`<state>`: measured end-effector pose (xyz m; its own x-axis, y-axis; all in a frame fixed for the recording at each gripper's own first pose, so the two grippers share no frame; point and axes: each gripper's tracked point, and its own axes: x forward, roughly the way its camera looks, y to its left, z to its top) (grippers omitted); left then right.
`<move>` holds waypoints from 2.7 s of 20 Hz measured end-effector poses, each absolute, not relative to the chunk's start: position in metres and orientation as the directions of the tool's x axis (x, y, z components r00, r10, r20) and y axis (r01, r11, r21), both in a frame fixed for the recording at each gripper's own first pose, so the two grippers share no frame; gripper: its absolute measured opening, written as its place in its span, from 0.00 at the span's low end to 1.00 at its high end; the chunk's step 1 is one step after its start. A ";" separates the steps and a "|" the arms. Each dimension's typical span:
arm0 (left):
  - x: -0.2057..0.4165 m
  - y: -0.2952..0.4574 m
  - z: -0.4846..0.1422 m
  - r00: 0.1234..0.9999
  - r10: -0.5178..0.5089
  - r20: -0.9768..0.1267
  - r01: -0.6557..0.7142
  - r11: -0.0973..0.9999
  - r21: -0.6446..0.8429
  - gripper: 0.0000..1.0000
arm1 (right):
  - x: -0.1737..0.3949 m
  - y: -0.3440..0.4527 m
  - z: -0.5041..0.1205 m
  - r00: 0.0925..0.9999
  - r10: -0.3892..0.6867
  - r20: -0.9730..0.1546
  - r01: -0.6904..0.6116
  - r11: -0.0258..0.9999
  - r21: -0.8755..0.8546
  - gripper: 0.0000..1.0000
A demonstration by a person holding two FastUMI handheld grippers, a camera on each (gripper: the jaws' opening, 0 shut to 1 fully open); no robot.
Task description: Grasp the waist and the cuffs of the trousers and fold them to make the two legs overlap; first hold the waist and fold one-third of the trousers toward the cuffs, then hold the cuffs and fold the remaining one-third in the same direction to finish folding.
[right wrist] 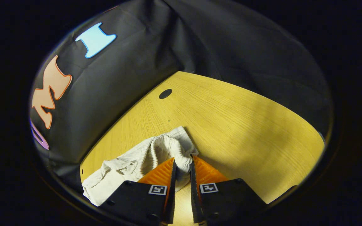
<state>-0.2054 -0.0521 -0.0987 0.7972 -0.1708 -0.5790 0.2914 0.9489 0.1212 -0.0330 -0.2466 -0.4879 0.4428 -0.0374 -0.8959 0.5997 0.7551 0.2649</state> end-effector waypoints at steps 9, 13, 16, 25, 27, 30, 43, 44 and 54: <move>-0.220 -0.048 -0.085 0.818 -0.147 -0.556 0.241 0.965 0.099 0.96 | -0.024 -0.271 -0.436 0.532 -0.037 -0.846 0.570 0.755 0.325 0.24; -0.207 -0.039 -0.086 0.816 -0.161 -0.555 0.248 0.965 0.084 0.96 | -0.003 -0.260 -0.404 0.609 -0.013 -0.793 0.519 0.763 0.386 0.24; -0.198 -0.029 -0.085 0.816 -0.174 -0.550 0.250 0.966 0.064 0.96 | 0.001 -0.250 -0.391 0.652 0.011 -0.758 0.471 0.777 0.417 0.24; -0.187 0.035 -0.094 0.813 -0.154 -0.562 0.193 0.981 0.010 0.96 | 0.000 -0.249 -0.388 0.715 0.105 -0.692 0.344 0.808 0.478 0.24; -0.187 0.050 -0.093 0.815 -0.148 -0.560 0.177 0.984 -0.003 0.96 | 0.000 -0.248 -0.390 0.718 0.129 -0.684 0.312 0.818 0.482 0.24; -0.184 0.072 -0.097 0.815 -0.130 -0.564 0.155 0.988 -0.004 0.97 | -0.001 -0.246 -0.392 0.718 0.173 -0.674 0.262 0.830 0.492 0.24; -0.196 0.140 -0.112 0.798 -0.099 -0.594 0.125 0.992 0.003 0.97 | -0.004 -0.247 -0.395 0.585 0.325 -0.743 0.074 0.891 0.448 0.24; -0.196 0.142 -0.115 0.794 -0.103 -0.599 0.130 0.992 0.002 0.97 | -0.004 -0.248 -0.393 0.561 0.330 -0.759 0.065 0.896 0.438 0.24; -0.179 0.162 -0.156 0.752 -0.152 -0.641 0.161 0.986 -0.045 0.97 | 0.001 -0.257 -0.383 0.389 0.310 -0.867 0.011 0.940 0.341 0.29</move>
<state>-0.1794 0.1622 -0.1562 0.7523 -0.1522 -0.6410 0.1610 0.9859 -0.0450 0.0013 -0.2573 -0.3832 0.3891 0.3104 -0.8674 0.0111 0.9399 0.3413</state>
